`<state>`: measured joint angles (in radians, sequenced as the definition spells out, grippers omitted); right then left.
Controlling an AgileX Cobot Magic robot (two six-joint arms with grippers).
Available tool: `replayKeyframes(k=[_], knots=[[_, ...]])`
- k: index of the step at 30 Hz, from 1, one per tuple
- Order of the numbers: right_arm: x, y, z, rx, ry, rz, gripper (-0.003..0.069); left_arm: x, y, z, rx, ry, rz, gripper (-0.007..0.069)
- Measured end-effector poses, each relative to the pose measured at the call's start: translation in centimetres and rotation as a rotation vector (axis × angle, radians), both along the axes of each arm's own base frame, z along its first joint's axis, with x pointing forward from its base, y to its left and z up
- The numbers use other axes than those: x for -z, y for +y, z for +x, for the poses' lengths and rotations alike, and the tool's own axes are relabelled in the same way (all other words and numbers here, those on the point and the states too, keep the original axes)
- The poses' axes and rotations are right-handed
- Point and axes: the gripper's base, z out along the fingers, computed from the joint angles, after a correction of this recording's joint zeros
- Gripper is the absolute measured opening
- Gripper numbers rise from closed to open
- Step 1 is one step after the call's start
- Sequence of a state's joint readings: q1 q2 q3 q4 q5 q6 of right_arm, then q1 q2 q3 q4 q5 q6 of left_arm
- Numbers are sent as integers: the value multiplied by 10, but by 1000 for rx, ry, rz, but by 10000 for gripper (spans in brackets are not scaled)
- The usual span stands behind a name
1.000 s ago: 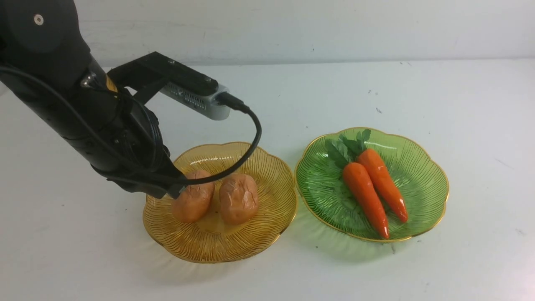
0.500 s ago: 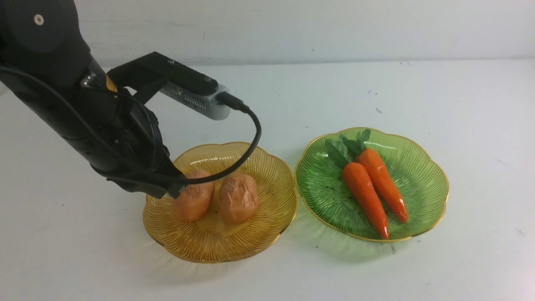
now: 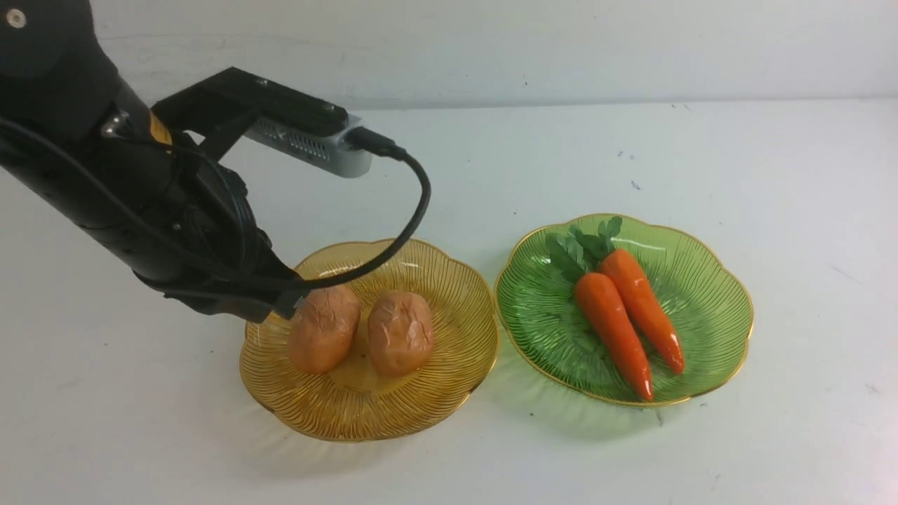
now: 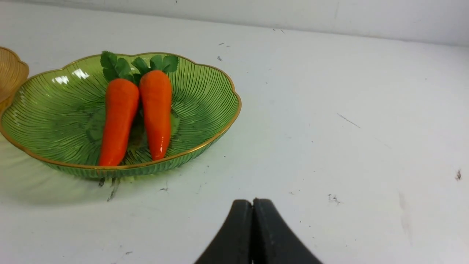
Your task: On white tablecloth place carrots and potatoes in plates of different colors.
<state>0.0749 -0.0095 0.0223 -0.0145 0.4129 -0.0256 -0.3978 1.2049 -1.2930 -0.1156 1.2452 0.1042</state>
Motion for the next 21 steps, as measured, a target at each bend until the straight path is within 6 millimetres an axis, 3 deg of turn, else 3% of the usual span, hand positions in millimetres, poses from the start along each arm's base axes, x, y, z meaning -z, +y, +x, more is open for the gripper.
replayKeyframes(k=[3,6,9,10,14,21], knots=[[0,0,0,0,-1,1,-15,0,14,-41,-30,-18,-66,-3],[0,0,0,0,-1,1,-15,21,24,-78,-26,-36,-143,-3],[0,0,0,1,-1,0,-15,53,30,-98,-64,-183,-281,-3],[0,0,0,1,-1,0,-15,65,32,-101,-83,-221,-319,-3],[0,0,0,1,-1,0,-15,84,40,-108,-157,-451,-462,-3],[0,0,0,1,-1,0,-15,80,50,-116,-207,-686,-578,-3]])
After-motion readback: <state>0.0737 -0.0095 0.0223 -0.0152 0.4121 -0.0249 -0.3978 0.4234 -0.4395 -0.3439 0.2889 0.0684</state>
